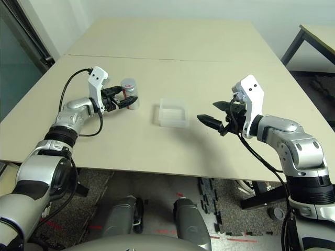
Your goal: Pour the medicine from the bottle into the box.
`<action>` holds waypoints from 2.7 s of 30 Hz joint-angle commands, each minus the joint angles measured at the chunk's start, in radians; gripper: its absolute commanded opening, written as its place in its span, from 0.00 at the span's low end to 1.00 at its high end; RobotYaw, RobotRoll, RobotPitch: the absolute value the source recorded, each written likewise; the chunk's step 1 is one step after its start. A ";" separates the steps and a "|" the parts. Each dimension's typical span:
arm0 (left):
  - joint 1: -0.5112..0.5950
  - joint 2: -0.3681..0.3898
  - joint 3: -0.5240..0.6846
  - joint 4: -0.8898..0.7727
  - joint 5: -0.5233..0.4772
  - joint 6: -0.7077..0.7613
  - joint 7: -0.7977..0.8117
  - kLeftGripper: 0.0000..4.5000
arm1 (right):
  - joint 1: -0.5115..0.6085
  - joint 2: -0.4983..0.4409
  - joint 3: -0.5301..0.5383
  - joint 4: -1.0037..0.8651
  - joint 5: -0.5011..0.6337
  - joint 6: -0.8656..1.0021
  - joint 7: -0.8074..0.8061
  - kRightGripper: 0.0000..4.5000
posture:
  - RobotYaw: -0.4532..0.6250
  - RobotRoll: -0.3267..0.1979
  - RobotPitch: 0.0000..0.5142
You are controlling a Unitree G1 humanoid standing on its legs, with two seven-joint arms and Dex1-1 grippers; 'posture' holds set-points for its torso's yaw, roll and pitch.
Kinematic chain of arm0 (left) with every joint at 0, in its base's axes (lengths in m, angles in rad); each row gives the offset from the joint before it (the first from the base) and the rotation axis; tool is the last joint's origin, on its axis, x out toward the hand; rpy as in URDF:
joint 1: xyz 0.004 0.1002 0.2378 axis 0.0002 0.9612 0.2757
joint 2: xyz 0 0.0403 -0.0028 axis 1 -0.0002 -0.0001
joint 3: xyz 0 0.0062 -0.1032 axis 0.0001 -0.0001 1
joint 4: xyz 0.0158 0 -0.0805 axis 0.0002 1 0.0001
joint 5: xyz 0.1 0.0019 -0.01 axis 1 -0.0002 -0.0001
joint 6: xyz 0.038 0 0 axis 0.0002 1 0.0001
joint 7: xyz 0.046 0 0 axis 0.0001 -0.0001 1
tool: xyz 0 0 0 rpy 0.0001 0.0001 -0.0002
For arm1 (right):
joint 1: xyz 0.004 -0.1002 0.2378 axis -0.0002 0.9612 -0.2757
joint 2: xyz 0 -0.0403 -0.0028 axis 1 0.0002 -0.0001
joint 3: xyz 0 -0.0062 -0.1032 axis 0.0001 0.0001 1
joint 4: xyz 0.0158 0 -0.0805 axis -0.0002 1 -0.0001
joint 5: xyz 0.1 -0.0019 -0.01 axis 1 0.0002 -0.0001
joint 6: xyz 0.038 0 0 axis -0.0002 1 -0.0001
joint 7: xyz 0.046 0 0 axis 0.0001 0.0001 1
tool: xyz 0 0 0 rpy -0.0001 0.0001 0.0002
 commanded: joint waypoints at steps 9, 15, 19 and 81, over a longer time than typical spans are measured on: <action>-0.056 -0.033 0.007 0.125 0.054 -0.078 0.058 1.00 | -0.005 0.008 -0.017 -0.011 0.013 0.006 -0.014 1.00 | 0.34 0.62 0.12; -0.070 -0.049 0.018 0.158 0.065 -0.108 0.094 1.00 | 0.004 0.014 -0.020 -0.013 0.015 0.005 -0.022 1.00 | 0.34 0.62 0.12; -0.066 -0.061 0.021 0.181 0.072 -0.117 0.114 0.85 | -0.005 0.022 -0.016 -0.010 0.015 0.006 -0.026 1.00 | 0.34 0.62 0.13; -0.026 0.042 -0.206 -0.635 -0.114 0.390 -0.512 0.55 | -0.498 0.229 0.230 0.028 0.048 0.100 0.112 1.00 | 0.45 0.62 0.12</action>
